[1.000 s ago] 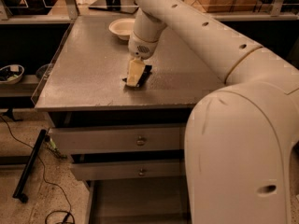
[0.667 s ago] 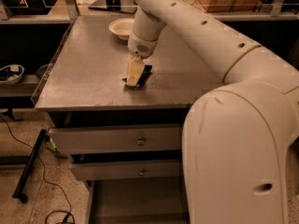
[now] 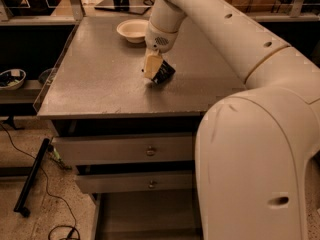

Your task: Place rxbar blueberry into bottom drawer

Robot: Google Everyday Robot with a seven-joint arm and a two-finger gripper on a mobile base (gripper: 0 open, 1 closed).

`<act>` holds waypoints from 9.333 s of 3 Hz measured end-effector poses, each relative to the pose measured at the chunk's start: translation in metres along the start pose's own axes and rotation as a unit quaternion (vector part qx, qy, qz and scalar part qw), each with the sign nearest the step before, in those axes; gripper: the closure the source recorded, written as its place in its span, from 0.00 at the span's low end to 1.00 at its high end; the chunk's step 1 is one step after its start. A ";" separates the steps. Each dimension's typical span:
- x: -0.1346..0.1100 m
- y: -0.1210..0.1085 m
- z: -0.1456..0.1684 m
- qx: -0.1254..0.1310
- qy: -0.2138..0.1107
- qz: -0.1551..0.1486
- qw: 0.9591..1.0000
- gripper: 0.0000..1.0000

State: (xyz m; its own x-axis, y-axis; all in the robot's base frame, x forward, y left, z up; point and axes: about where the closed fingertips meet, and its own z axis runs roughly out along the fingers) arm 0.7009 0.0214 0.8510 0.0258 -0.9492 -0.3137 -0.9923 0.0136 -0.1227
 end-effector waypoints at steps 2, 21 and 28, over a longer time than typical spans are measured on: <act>-0.001 -0.002 -0.014 0.011 -0.030 -0.007 0.999 1.00; 0.096 0.277 -0.134 0.103 -0.106 0.114 0.982 1.00; 0.099 0.320 0.012 0.051 -0.170 0.169 0.969 1.00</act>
Offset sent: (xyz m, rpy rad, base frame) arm -0.0035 -0.0104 0.0323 0.1039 -0.0462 0.0226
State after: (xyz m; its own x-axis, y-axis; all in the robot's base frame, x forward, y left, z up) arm 0.3875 -0.0643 0.7691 -0.2438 -0.7263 -0.6427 -0.9343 0.3536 -0.0452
